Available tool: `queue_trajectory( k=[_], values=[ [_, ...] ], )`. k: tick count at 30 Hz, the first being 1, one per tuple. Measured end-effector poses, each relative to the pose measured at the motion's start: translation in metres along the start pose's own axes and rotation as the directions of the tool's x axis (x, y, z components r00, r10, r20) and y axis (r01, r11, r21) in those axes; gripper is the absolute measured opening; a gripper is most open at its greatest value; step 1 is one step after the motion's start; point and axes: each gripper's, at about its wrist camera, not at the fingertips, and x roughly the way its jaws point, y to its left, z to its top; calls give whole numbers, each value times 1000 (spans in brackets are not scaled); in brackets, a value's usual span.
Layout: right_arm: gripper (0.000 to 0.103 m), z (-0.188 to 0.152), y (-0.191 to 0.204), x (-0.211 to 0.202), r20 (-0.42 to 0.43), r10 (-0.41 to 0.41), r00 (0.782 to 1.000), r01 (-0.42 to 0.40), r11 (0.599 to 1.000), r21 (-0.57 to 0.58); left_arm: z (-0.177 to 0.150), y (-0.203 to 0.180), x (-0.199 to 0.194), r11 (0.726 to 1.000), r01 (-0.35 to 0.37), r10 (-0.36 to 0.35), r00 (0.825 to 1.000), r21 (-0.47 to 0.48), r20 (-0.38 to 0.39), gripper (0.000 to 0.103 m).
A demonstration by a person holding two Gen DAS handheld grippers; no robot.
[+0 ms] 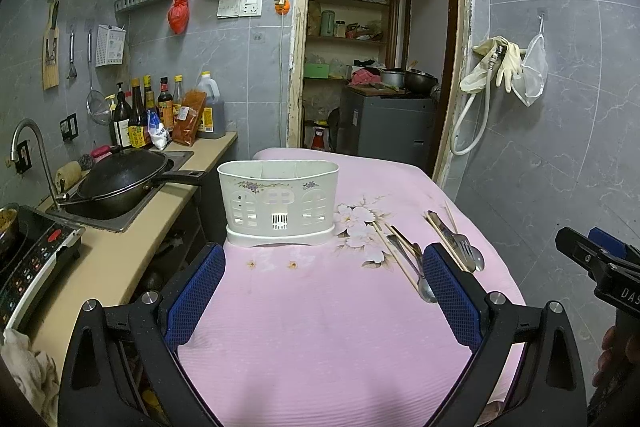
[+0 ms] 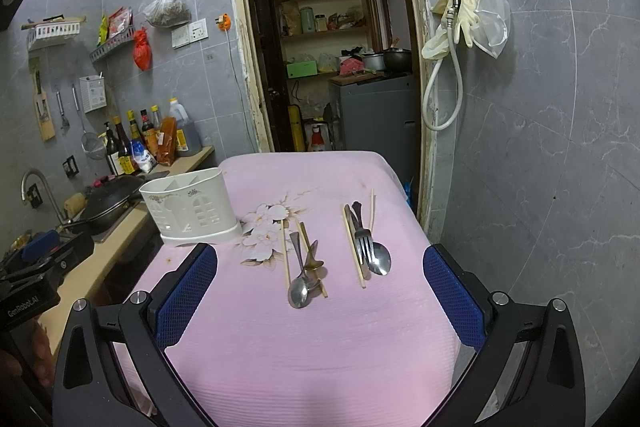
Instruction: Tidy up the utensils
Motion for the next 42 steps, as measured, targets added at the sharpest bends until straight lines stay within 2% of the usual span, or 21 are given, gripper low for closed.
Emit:
queue_trajectory(
  k=[42],
  values=[
    [103, 1, 2, 2, -5, 0, 1000, 0, 1000, 3, 1, -1, -1, 1000, 1, -1, 1000, 1, -1, 97]
  ],
)
